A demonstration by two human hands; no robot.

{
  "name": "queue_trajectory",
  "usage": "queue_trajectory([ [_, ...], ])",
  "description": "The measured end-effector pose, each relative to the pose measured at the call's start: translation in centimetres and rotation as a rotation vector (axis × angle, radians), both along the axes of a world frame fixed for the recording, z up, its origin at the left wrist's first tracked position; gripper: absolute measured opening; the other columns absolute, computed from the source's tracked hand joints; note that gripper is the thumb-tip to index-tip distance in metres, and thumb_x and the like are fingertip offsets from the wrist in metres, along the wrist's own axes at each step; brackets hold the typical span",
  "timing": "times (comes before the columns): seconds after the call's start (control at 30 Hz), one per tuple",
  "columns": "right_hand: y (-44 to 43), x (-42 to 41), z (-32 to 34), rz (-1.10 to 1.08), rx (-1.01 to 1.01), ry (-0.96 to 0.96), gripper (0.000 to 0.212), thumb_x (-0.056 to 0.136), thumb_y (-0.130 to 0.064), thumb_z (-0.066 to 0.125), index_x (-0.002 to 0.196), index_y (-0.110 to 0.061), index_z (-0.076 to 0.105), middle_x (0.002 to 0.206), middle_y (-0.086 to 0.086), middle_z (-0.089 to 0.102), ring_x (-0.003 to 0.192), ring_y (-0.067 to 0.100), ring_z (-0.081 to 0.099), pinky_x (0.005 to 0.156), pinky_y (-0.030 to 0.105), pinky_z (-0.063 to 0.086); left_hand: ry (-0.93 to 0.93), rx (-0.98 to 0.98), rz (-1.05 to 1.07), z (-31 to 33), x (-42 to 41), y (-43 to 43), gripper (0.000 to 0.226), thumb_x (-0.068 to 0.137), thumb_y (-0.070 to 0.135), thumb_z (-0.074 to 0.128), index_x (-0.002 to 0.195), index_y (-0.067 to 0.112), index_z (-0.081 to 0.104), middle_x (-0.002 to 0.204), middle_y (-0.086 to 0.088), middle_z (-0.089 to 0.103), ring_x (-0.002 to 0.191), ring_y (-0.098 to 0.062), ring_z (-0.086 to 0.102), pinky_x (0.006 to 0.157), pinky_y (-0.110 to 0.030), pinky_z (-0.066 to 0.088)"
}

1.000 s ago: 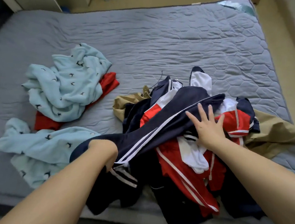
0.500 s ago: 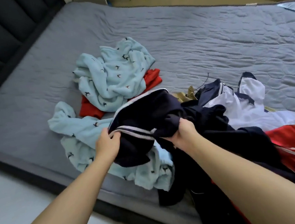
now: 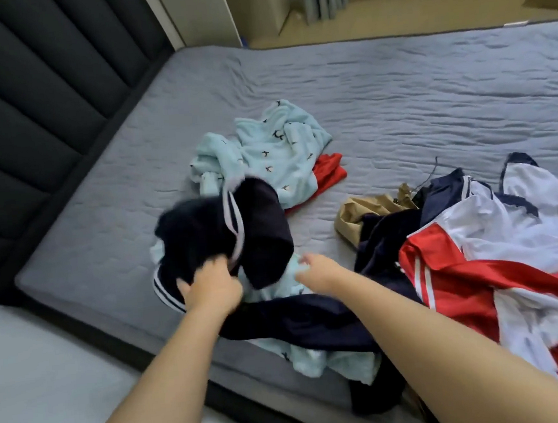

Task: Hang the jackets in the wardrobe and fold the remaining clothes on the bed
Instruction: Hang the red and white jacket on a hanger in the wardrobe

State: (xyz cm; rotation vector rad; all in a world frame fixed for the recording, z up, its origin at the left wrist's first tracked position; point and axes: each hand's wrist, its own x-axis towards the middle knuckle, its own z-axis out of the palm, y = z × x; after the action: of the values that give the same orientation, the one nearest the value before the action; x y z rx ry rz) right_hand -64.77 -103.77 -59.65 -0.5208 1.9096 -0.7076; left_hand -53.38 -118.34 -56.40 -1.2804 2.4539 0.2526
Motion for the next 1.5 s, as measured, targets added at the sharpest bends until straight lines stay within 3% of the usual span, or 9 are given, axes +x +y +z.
queue_trajectory([
  [0.2, 13.6, 0.7, -9.4, 0.288, 0.395, 0.174, 0.034, 0.091, -0.022, 0.045, 0.119, -0.007, 0.058, 0.127, 0.013, 0.058, 0.117, 0.026, 0.054, 0.092, 0.028, 0.041, -0.389, 0.314, -0.088, -8.6, 1.8, 8.1, 0.029, 0.087, 0.023, 0.045, 0.112, 0.017, 0.058, 0.119, -0.004, 0.060, 0.106, -0.024, 0.057, 0.079, -0.030, 0.044],
  [0.5, 22.5, -0.6, -12.3, -0.016, 0.320, 0.386, 0.032, 0.085, -0.017, 0.045, 0.116, -0.021, 0.056, 0.119, 0.001, 0.056, 0.111, 0.023, 0.054, 0.086, 0.030, 0.043, -0.255, 0.107, -0.810, -16.7, -5.0, 19.8, 0.094, 0.089, 0.034, 0.058, 0.149, 0.031, -0.013, 0.152, -0.019, 0.021, 0.141, -0.037, 0.018, 0.113, -0.055, 0.011],
  [0.67, 23.8, -0.1, -13.7, -0.068, 0.216, 0.425, 0.032, 0.086, -0.015, 0.045, 0.115, -0.022, 0.056, 0.113, -0.005, 0.057, 0.103, 0.018, 0.055, 0.082, 0.029, 0.043, -0.420, -0.103, -1.123, -18.8, -4.9, 16.8, 0.049, 0.095, 0.009, 0.037, 0.142, 0.018, 0.032, 0.109, -0.007, 0.062, 0.100, -0.028, 0.060, 0.112, -0.060, 0.007],
  [0.77, 23.8, -0.3, -14.1, -0.042, 0.199, 0.420, 0.031, 0.086, -0.015, 0.044, 0.113, -0.022, 0.056, 0.113, -0.006, 0.058, 0.103, 0.016, 0.055, 0.083, 0.030, 0.044, -0.930, -0.406, -1.106, -17.4, -2.9, 12.1, 0.026, 0.087, 0.000, 0.036, 0.088, 0.007, 0.061, 0.085, 0.001, 0.069, 0.087, -0.026, 0.068, 0.102, -0.074, 0.000],
  [0.93, 24.2, -0.4, -14.2, -0.019, 0.158, 0.392, 0.030, 0.086, -0.014, 0.045, 0.112, -0.022, 0.058, 0.109, -0.007, 0.057, 0.103, 0.015, 0.055, 0.083, 0.029, 0.045, -1.323, -0.385, -0.780, -16.9, -0.7, 12.5, 0.024, 0.093, 0.007, 0.036, 0.082, -0.001, 0.056, 0.111, -0.004, 0.070, 0.104, -0.030, 0.065, 0.104, -0.068, 0.016],
  [1.13, 27.6, -3.6, -11.6, -0.016, -0.128, 0.744, 0.035, 0.069, 0.004, 0.059, 0.099, -0.011, 0.067, 0.107, 0.004, 0.062, 0.100, 0.028, 0.058, 0.082, 0.042, 0.047, -0.532, -0.029, -0.899, -16.5, -6.4, 21.7, 0.027, 0.089, 0.013, 0.049, 0.115, 0.015, 0.056, 0.113, -0.002, 0.063, 0.105, -0.026, 0.059, 0.094, -0.043, 0.037],
  [1.23, 30.9, -7.5, -10.8, -0.148, 0.133, 0.955, 0.053, 0.070, -0.004, 0.066, 0.121, -0.016, 0.058, 0.133, 0.008, 0.050, 0.124, 0.029, 0.046, 0.094, 0.044, 0.037, -0.100, 0.099, -0.838, -14.8, -10.6, 25.3, 0.024, 0.089, 0.016, 0.047, 0.113, 0.014, 0.052, 0.114, -0.005, 0.060, 0.106, -0.027, 0.058, 0.080, -0.034, 0.038],
  [1.37, 35.4, -11.6, -11.0, 0.007, 0.667, 0.782, 0.084, 0.083, -0.015, 0.057, 0.150, -0.025, 0.007, 0.149, 0.007, 0.028, 0.138, 0.029, 0.026, 0.111, 0.055, 0.019, 0.150, 0.208, -0.718, -13.6, -15.6, 27.9, 0.043, 0.087, 0.021, 0.052, 0.129, 0.016, 0.046, 0.127, -0.006, 0.049, 0.117, -0.027, 0.047, 0.088, -0.038, 0.043],
  [1.5, 38.1, -12.8, -11.6, 0.014, 0.696, 0.524, 0.047, 0.085, -0.012, 0.046, 0.131, -0.018, 0.039, 0.121, 0.006, 0.058, 0.113, 0.030, 0.053, 0.097, 0.046, 0.035, 0.228, 0.281, -0.729, -14.3, -18.4, 30.3, 0.082, 0.083, 0.025, 0.063, 0.150, 0.024, 0.016, 0.154, -0.003, 0.020, 0.144, -0.024, 0.015, 0.109, -0.041, 0.029],
])
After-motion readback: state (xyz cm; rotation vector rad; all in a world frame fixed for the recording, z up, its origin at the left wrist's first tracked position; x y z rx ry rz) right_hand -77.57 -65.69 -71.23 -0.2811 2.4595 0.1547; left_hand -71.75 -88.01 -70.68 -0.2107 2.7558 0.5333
